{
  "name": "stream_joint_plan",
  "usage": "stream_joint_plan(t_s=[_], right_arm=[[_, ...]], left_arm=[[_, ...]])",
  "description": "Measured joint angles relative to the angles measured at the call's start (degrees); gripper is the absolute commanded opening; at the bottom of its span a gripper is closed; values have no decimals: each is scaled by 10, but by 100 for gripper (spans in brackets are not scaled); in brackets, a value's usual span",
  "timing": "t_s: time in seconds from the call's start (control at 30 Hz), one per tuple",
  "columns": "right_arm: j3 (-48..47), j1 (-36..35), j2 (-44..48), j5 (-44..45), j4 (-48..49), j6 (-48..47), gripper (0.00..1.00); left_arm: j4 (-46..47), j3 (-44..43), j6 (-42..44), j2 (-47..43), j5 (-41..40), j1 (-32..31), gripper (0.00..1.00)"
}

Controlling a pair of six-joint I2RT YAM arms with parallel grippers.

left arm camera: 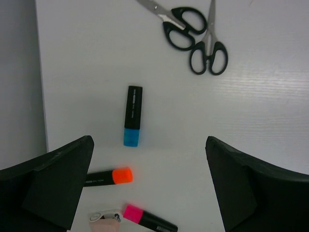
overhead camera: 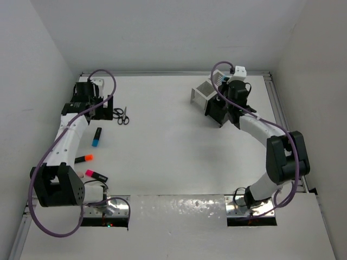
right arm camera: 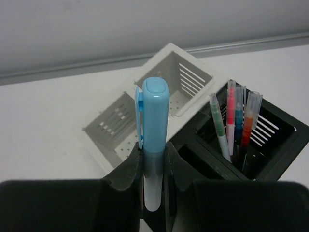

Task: Sort the stationery into containers
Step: Place the pen in the storage box.

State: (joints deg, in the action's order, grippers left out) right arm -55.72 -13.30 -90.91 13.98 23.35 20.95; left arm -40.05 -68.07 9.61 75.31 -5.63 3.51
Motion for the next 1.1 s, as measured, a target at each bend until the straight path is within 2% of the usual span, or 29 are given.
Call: stream_joint_plan(t_s=[0.33, 0.37, 0.5, 0.6, 0.73, 0.9, 1.1], right_arm=[[37, 5, -40, 23, 29, -48, 1], [40, 5, -43, 24, 35, -51, 13], [52, 5, -49, 25, 41, -59, 24], [56, 7, -49, 25, 41, -62, 50], [56, 8, -47, 23, 47, -66, 59], [56, 8, -15, 14, 37, -66, 62], [57, -10, 77, 5, 21, -72, 61]], left_arm=[[5, 33, 10, 6, -27, 18, 100], [8, 35, 11, 6, -28, 19, 100], [15, 46, 11, 6, -31, 22, 100], [16, 55, 11, 9, -37, 23, 100], [17, 61, 11, 16, -40, 24, 100], [17, 62, 11, 19, -47, 26, 100], [10, 59, 12, 51, -59, 37, 100]])
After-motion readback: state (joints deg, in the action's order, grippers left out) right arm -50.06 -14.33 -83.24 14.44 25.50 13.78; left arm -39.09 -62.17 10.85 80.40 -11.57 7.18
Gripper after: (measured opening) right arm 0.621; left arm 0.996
